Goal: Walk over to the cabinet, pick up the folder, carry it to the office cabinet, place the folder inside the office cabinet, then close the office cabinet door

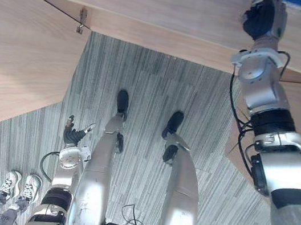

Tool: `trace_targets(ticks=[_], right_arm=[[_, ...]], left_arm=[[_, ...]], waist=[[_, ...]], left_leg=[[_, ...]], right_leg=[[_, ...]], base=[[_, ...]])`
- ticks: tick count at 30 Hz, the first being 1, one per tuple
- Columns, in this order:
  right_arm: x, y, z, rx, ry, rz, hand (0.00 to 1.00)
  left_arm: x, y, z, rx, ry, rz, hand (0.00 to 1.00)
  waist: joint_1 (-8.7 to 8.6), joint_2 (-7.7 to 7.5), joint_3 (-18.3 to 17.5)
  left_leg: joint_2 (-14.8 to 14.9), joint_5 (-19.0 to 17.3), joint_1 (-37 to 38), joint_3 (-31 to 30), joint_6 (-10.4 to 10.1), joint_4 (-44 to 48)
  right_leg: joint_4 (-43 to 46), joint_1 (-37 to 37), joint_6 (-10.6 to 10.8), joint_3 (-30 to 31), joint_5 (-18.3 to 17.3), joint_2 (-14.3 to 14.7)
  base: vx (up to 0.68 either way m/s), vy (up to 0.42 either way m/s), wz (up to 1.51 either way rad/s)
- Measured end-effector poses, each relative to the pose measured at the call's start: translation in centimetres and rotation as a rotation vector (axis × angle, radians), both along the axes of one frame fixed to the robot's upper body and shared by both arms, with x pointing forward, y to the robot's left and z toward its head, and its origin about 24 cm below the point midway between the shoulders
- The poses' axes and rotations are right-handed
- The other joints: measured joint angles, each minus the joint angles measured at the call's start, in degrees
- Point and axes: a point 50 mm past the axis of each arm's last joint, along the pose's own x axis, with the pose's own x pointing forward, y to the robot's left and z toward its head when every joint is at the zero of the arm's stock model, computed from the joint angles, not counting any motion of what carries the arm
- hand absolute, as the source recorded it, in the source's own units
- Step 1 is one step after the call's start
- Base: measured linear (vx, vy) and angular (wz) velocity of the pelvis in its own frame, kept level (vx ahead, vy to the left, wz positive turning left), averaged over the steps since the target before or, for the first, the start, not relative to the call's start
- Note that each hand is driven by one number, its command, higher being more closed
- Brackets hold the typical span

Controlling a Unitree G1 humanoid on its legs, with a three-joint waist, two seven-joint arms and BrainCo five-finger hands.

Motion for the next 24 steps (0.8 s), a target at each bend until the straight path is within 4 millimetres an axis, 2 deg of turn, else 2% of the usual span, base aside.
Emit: trace_targets(ticks=[2, 9, 16, 24], right_arm=[[-0.1, -0.3, 0.5, 0.004, -0.007, -0.006, 1.00], [-0.1, 1.1, 3.0, -0.011, -0.053, 0.028, 1.00], [0.1, 2.2, 3.5, -0.050, -0.057, 0.050, 1.00], [0.1, 1.9, 4.3, 0.006, -0.058, 0.075, 1.00]], left_arm=[[0.1, 0.1, 0.2, 0.003, -0.013, 0.002, 0.00], [0.2, 0.0, 0.5, -0.022, -0.040, 0.019, 0.00], [0.6, -0.2, 1.5, -0.049, -0.098, 0.025, 0.00], [1.0, -1.2, 2.6, -0.054, -0.149, 0.008, 0.00]], waist=[[0.09, -0.02, 0.12], [0.08, 0.07, 0.84], [-0.15, 0.09, 0.83], [-0.15, 0.34, 0.86]], left_leg=[[-0.04, 0.13, -0.86, -0.04, -0.11, -0.02], [-0.36, 0.34, -3.00, -0.06, -0.19, 0.03], [-0.52, 0.70, -3.06, -0.16, -0.75, -1.22], [-0.90, 2.78, -2.68, 0.45, -0.89, -3.23]], right_leg=[[0.35, -0.91, 0.00, -0.21, -0.18, -0.17], [2.44, -3.69, -0.34, -0.44, -1.37, -1.00], [3.30, -4.32, -0.42, -0.82, -1.93, -1.35], [4.60, -5.17, -0.54, -1.21, -2.20, -2.22]], base=[[0.01, -0.043, 0.11], [0.00, -0.052, 0.07], [-0.01, -0.051, 0.05], [-0.03, -0.052, 0.08]])
